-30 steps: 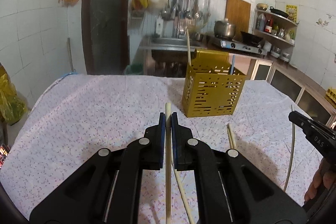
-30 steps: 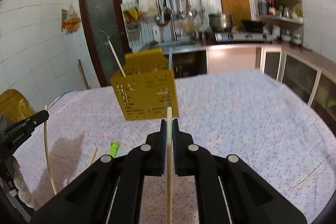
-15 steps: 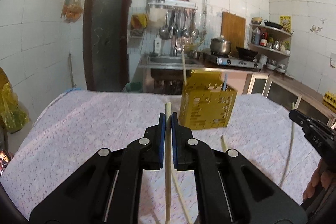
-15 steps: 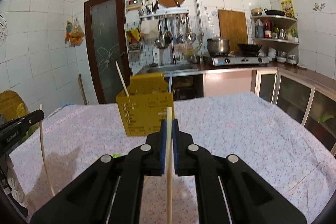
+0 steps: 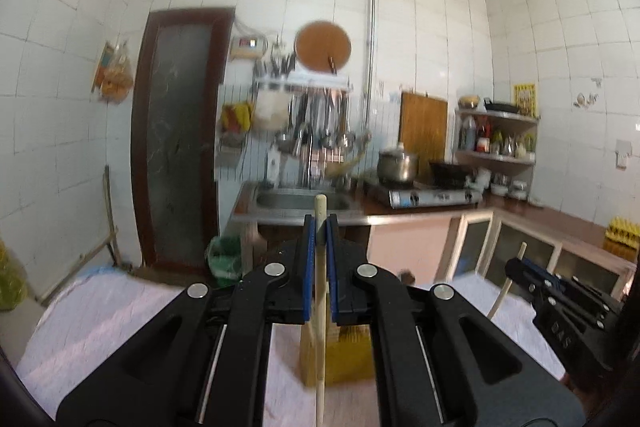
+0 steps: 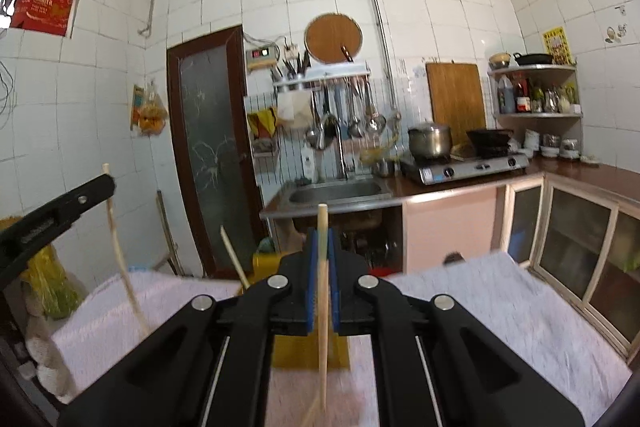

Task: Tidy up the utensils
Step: 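Carry both chopsticks up and lower them into the yellow holder, then open both tools to release the chopsticks into the holder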

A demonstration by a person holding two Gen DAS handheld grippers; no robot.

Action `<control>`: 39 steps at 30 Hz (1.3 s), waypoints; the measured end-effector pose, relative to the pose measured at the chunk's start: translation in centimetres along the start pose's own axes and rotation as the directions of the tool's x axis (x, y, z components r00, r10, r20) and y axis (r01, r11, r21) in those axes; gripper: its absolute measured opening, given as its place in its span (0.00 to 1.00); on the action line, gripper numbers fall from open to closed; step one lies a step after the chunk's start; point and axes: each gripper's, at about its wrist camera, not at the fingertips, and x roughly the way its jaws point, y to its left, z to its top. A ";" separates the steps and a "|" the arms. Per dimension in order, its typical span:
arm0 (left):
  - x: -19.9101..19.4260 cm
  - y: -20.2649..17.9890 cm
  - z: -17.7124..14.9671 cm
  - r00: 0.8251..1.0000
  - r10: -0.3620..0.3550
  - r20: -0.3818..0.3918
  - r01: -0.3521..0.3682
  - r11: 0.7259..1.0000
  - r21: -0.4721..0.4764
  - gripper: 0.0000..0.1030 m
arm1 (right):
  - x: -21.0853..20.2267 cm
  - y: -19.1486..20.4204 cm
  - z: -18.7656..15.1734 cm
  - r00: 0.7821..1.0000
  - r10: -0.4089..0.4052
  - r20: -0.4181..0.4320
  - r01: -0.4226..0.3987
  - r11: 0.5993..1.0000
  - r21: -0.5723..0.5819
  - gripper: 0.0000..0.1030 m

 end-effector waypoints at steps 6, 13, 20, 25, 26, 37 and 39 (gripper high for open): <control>5.9 -0.9 3.1 0.998 -0.002 0.058 0.004 1.000 -0.028 0.04 | 3.3 0.6 4.1 0.998 0.017 0.053 -0.016 0.999 -0.031 0.05; 12.6 -0.5 2.9 0.999 0.008 0.044 -0.004 0.997 -0.074 0.04 | 8.5 1.3 4.2 0.999 0.035 0.042 -0.031 0.996 -0.088 0.05; 17.8 0.7 -2.8 0.998 0.038 -0.053 -0.043 0.995 -0.092 0.04 | 13.1 -0.7 -0.9 0.993 0.045 -0.105 -0.049 0.998 -0.039 0.05; 18.5 0.7 -4.9 0.994 0.041 -0.104 -0.047 0.997 -0.060 0.04 | 13.9 -1.6 -3.3 0.983 0.026 -0.179 -0.034 0.999 -0.039 0.06; 18.1 0.8 -5.2 0.993 0.042 -0.107 -0.048 0.997 -0.052 0.04 | 13.8 -1.8 -3.5 0.982 0.018 -0.186 -0.026 0.999 -0.037 0.06; 9.0 2.8 -3.2 0.987 0.067 -0.145 -0.066 0.998 0.012 0.82 | 6.9 -2.4 -2.3 0.979 -0.082 -0.188 0.075 0.996 -0.045 0.68; 7.1 3.3 -3.4 0.984 0.075 -0.162 -0.072 0.997 0.021 0.89 | 5.4 -2.2 -3.3 0.969 -0.095 -0.228 0.084 0.995 -0.060 0.69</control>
